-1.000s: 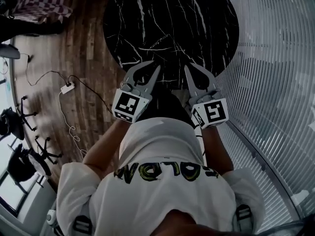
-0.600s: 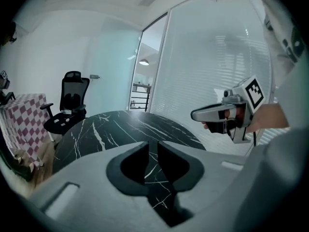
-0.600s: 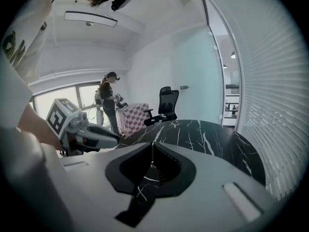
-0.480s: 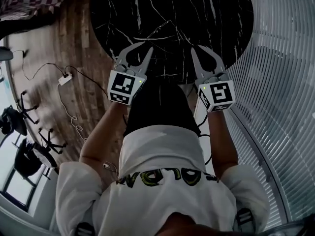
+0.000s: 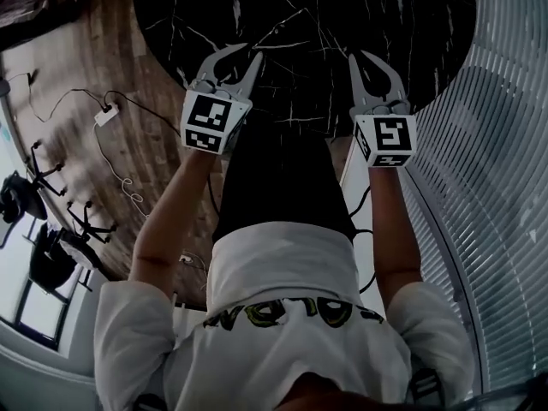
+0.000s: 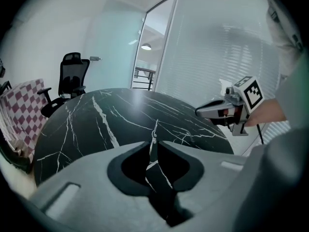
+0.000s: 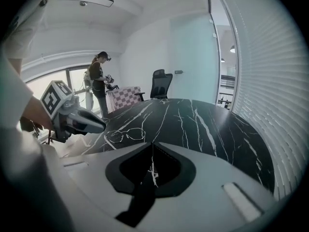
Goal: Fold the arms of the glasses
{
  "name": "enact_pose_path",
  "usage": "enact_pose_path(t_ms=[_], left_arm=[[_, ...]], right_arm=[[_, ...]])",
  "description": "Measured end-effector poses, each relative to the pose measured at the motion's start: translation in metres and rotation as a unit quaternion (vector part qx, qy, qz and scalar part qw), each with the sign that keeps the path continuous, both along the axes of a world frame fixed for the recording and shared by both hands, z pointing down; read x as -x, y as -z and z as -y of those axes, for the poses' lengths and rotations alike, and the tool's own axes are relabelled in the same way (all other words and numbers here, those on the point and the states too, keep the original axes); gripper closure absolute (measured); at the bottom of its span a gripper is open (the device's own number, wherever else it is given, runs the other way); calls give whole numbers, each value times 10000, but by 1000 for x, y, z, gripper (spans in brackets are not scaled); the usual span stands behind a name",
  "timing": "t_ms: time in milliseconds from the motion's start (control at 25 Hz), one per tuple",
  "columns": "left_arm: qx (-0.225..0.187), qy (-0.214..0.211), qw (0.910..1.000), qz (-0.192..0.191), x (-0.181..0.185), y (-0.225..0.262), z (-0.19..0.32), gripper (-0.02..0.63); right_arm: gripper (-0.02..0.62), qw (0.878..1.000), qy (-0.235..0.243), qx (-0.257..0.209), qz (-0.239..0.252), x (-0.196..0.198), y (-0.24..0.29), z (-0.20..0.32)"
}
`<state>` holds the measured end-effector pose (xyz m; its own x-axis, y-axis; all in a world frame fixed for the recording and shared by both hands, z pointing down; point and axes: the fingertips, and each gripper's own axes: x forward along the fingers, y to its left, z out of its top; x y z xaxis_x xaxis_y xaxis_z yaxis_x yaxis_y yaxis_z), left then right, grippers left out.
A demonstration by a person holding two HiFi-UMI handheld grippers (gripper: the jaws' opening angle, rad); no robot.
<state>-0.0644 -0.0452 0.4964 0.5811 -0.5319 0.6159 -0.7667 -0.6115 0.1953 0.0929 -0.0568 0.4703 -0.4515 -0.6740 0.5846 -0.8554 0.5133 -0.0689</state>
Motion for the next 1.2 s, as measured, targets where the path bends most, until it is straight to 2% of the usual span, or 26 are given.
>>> enact_pose_path(t_ms=[360,520,720,1200], left_arm=[[44,-21,10000,0,-4,-22,7,553],[22,-13,10000,-67,-5,-24,7,587],[12,-59,9999,-136,-6,-22,7,597],[72,-162,9995,-269,-9,-21,4,597]], right_arm=[[581,9995,-105,202,-238,-11,-38,12],[581,9991,-71,264,-325,-11,-50,13],[581,9983,76,414,-403,-7,-64,12],[583,9970,473,574,-232,14,-71,2]])
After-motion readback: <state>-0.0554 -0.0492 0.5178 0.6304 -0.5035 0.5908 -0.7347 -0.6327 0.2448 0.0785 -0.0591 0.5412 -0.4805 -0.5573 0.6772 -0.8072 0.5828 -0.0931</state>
